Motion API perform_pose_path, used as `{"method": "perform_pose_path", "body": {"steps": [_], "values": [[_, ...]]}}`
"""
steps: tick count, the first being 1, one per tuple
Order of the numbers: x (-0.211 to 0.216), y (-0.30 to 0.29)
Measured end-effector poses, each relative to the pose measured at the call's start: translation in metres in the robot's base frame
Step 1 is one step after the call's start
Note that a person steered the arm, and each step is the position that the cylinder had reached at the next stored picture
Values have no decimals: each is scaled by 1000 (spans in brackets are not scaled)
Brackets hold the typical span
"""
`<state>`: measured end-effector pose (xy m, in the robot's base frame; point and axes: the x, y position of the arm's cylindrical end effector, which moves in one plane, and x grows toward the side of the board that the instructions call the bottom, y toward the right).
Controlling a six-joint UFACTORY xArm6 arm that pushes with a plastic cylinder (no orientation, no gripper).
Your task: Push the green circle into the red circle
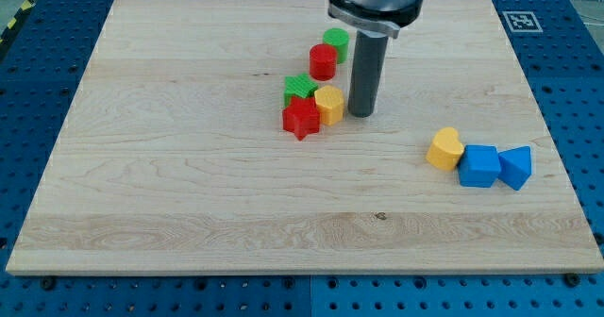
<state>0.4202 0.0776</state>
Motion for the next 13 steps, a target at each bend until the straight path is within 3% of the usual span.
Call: {"method": "perform_pose_path", "body": {"steps": [2, 4, 6, 8, 13], "values": [[-94, 39], [-185, 41], [-216, 13], [-219, -10], [-170, -36]]}}
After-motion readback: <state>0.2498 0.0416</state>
